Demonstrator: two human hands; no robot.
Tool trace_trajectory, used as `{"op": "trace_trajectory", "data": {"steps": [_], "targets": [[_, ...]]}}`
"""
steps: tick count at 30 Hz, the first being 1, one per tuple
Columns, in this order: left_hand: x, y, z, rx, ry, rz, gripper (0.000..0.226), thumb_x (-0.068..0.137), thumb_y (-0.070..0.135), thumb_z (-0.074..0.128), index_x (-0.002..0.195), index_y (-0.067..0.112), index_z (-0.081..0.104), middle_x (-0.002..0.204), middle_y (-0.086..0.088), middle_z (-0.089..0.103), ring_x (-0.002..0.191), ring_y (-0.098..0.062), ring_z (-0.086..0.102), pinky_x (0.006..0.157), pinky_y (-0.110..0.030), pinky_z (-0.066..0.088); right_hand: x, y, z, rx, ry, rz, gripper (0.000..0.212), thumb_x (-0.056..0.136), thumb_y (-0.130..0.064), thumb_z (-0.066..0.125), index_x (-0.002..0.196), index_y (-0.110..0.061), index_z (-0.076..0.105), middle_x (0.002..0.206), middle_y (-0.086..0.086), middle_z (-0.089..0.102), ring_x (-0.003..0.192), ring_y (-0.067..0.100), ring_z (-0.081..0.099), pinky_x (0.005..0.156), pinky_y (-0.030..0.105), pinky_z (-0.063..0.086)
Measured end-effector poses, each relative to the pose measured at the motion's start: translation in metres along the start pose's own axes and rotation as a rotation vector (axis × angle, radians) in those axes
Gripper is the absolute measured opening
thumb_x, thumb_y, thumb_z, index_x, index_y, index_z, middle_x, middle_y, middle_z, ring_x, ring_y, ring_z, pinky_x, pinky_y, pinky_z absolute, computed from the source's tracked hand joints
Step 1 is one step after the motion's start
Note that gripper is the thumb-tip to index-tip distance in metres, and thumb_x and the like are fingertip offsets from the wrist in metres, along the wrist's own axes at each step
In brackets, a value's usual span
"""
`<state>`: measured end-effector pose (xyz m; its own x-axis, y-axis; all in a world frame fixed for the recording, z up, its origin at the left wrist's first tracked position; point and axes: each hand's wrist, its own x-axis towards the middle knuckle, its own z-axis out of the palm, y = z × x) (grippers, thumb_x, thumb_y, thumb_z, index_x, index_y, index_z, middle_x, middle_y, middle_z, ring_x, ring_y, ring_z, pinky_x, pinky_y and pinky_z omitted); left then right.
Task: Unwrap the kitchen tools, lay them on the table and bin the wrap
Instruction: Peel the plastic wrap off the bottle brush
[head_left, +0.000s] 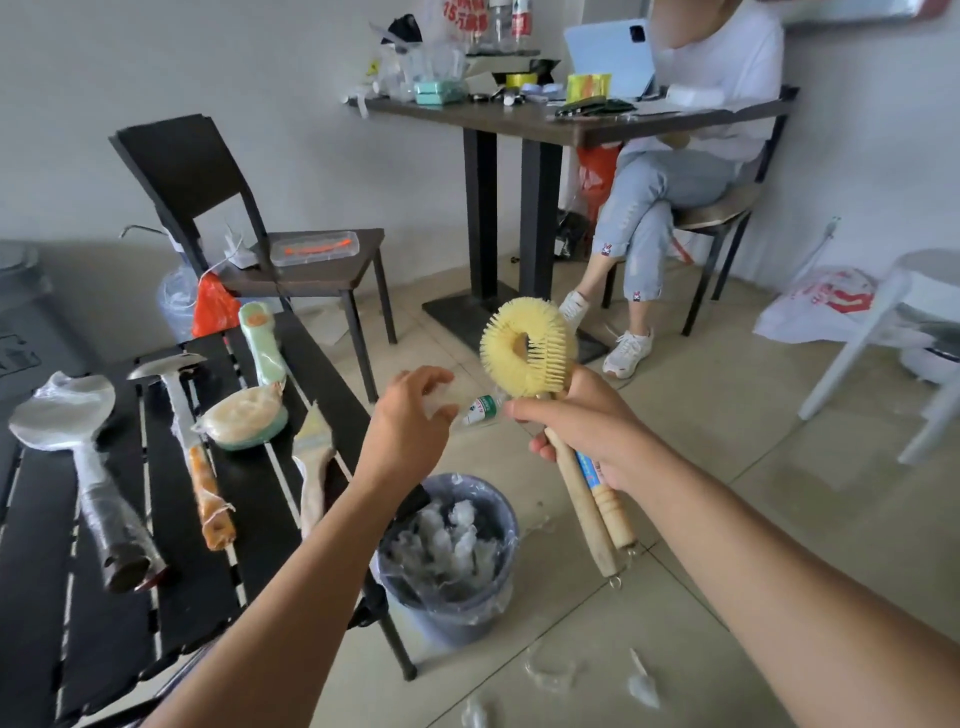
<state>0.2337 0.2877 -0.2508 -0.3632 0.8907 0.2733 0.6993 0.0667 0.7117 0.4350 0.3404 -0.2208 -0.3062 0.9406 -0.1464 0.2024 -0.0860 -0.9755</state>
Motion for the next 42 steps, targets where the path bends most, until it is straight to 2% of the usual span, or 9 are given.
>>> {"op": "trace_trajectory", "data": {"steps": [5,11,17,20,23,29,35,39,42], "targets": [[0.015,-0.013,0.01,-0.026,-0.053,-0.052,0.036,0.095,0.01,0.073,0.13,0.021,0.067,0.122,0.003,0.066,0.112,-0.011,0.059,0.093,-0.022,0.042,0.027,0.003,0.002,0.001,0.002,0.016,0.028,0.084,-0.017,0.087,0.106,-0.009,0.073,0.092,0.015,0.081,0.055,0.018,0.07,0.053,0.028,0.055],[0.024,-0.022,0.001,-0.089,-0.016,-0.105,0.034,0.096,0.008,0.07,0.127,0.021,0.07,0.116,0.007,0.069,0.109,-0.01,0.063,0.08,-0.01,0.04,0.041,0.009,0.014,-0.032,-0.016,0.045,0.025,0.083,-0.019,0.087,0.102,-0.01,0.073,0.082,0.009,0.081,0.056,0.018,0.072,0.052,0.027,0.056],[0.018,-0.023,-0.017,-0.122,0.024,-0.099,0.032,0.097,0.006,0.068,0.125,0.021,0.07,0.116,0.005,0.07,0.109,-0.013,0.065,0.087,-0.019,0.047,0.037,0.009,0.027,-0.054,-0.039,0.05,0.028,0.08,-0.019,0.088,0.101,-0.01,0.072,0.079,0.008,0.08,0.057,0.02,0.073,0.054,0.028,0.056],[0.009,-0.028,-0.036,-0.115,0.041,-0.086,0.033,0.097,0.007,0.067,0.127,0.022,0.069,0.118,0.006,0.069,0.11,-0.01,0.065,0.085,-0.017,0.048,0.031,0.0,0.041,-0.058,-0.055,0.039,0.026,0.08,-0.018,0.088,0.099,-0.008,0.073,0.077,0.008,0.079,0.057,0.019,0.073,0.054,0.027,0.055],[-0.003,-0.036,-0.064,-0.124,0.058,-0.076,0.035,0.097,0.005,0.065,0.128,0.02,0.068,0.123,0.002,0.068,0.115,-0.012,0.064,0.094,-0.02,0.049,0.024,-0.016,0.062,-0.061,-0.102,0.015,0.028,0.08,-0.02,0.089,0.099,-0.008,0.072,0.077,0.009,0.077,0.058,0.018,0.074,0.056,0.029,0.057],[-0.033,-0.063,-0.15,0.022,0.173,-0.051,0.037,0.097,0.009,0.066,0.131,0.024,0.065,0.124,0.008,0.061,0.107,-0.002,0.06,0.088,-0.016,0.044,0.008,-0.054,0.133,0.004,-0.23,0.052,0.04,0.076,-0.029,0.094,0.105,-0.013,0.073,0.069,0.004,0.075,0.058,0.016,0.074,0.058,0.029,0.059],[-0.074,-0.11,-0.244,0.121,0.313,-0.134,0.041,0.094,0.007,0.067,0.134,0.02,0.064,0.126,0.004,0.063,0.111,-0.011,0.061,0.089,-0.016,0.043,-0.012,-0.08,0.236,0.08,-0.349,0.088,0.044,0.077,-0.035,0.093,0.108,-0.012,0.074,0.066,0.001,0.074,0.057,0.014,0.072,0.054,0.027,0.056],[-0.102,-0.147,-0.29,0.196,0.362,-0.175,0.044,0.093,0.012,0.068,0.135,0.022,0.061,0.123,0.009,0.057,0.114,-0.013,0.061,0.098,-0.027,0.046,-0.035,-0.08,0.309,-0.062,-0.419,0.021,0.047,0.075,-0.05,0.09,0.104,-0.017,0.072,0.092,0.006,0.076,0.091,0.026,0.073,0.082,0.043,0.062],[-0.115,-0.173,-0.316,0.171,0.371,-0.255,0.045,0.093,0.021,0.074,0.135,0.024,0.057,0.121,0.008,0.06,0.112,-0.015,0.062,0.098,-0.031,0.05,-0.051,-0.083,0.356,-0.074,-0.471,-0.016,0.041,0.079,-0.047,0.089,0.099,-0.018,0.069,0.089,0.003,0.073,0.084,0.022,0.069,0.065,0.031,0.052]]}}
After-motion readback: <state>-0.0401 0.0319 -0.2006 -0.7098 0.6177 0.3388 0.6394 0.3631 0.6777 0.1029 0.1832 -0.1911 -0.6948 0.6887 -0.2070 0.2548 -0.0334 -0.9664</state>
